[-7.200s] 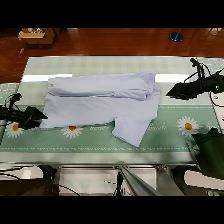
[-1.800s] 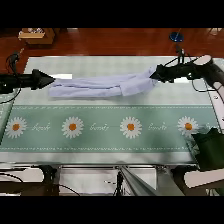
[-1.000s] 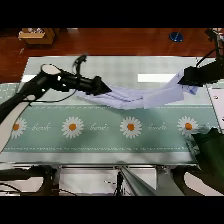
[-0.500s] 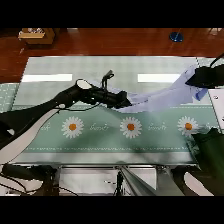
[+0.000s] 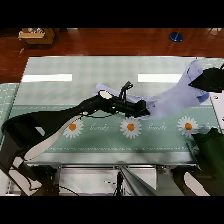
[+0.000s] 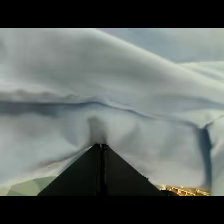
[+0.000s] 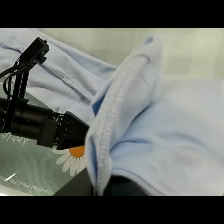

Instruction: Fold the shirts.

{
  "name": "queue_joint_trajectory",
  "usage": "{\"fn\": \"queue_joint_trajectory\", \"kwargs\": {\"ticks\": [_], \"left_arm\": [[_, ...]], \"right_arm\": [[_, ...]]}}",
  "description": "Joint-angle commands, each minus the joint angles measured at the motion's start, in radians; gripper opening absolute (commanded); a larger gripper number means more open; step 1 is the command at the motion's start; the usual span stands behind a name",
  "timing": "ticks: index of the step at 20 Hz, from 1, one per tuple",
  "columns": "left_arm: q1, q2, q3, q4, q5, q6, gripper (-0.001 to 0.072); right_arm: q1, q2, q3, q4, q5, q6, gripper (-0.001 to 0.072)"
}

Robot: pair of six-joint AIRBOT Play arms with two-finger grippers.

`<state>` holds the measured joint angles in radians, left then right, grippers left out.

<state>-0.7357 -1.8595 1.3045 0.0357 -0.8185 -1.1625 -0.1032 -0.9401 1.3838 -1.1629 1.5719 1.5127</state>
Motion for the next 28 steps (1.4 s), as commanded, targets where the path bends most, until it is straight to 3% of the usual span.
{"fn": "queue_joint_trajectory", "kwargs": {"ticks": [1, 3, 7, 11, 16, 20, 23, 25, 28], "left_arm": [[0.036, -0.023, 0.040, -0.019, -0.057, 0.020, 0.0024], [0.132, 0.022, 0.040, 0.042, -0.173, 0.063, 0.0023], [0.397, 0.248, 0.039, 0.356, -0.303, 0.031, 0.0023], [0.732, 0.521, 0.040, 0.480, -0.407, 0.031, 0.0024], [1.098, 0.749, 0.039, 0.492, -0.549, 0.024, 0.0024], [1.188, 0.866, 0.039, 0.492, -0.570, 0.001, 0.0024], [1.152, 0.891, 0.039, 0.509, -0.571, 0.001, 0.0025], [1.114, 0.888, 0.029, 0.586, -0.570, 0.001, 0.0024], [1.084, 0.888, -0.029, 0.700, -0.570, -0.002, 0.0024]], "right_arm": [[0.001, 0.005, 0.000, -0.018, 0.039, 0.002, 0.0024], [0.001, 0.005, 0.000, -0.016, 0.037, 0.002, 0.0024], [0.002, -0.012, -0.003, 0.037, -0.009, 0.002, 0.0024], [0.108, -0.099, -0.003, 0.054, -0.101, 0.004, 0.0024], [0.397, -0.304, -0.003, -0.003, -0.431, 0.102, 0.0024], [0.521, -0.492, -0.003, 0.019, -0.669, 0.204, 0.0029], [0.589, -0.600, -0.002, 0.246, -0.798, 0.154, 0.0220], [0.611, -0.624, -0.002, 0.359, -0.832, 0.080, 0.0487], [0.571, -0.575, -0.002, 0.305, -0.755, 0.046, 0.0503]]}}
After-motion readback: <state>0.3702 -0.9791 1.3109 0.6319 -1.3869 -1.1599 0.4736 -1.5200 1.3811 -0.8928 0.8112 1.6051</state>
